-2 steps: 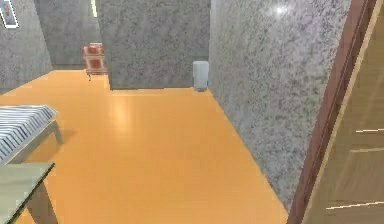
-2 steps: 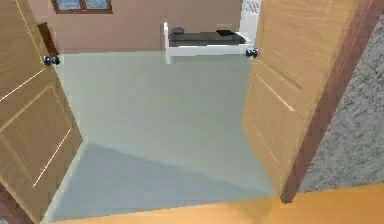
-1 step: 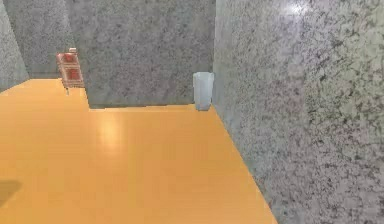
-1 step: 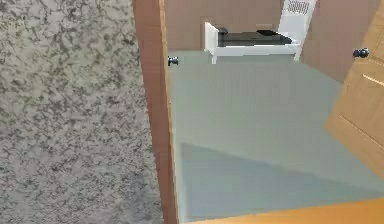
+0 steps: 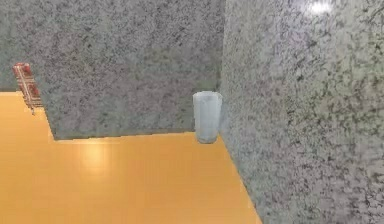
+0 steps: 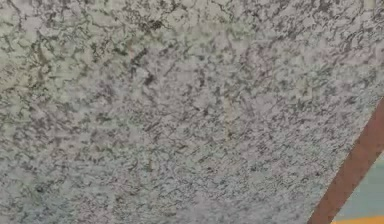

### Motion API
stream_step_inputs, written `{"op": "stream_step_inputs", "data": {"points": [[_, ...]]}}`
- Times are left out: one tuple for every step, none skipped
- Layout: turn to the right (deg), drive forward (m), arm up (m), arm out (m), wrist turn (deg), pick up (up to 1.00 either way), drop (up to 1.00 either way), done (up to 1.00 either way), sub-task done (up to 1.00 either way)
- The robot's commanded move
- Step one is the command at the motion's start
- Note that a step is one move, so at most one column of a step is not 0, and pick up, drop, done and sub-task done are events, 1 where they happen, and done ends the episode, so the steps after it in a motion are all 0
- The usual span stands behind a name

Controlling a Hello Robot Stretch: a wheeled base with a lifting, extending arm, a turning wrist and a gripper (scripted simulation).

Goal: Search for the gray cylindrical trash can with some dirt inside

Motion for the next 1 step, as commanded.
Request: {"op": "stream_step_inputs", "data": {"points": [[-3.0, 0.0, 0.0, 0.0, 0.0, 0.0, 0.0, 0.0, 0.0]]}}
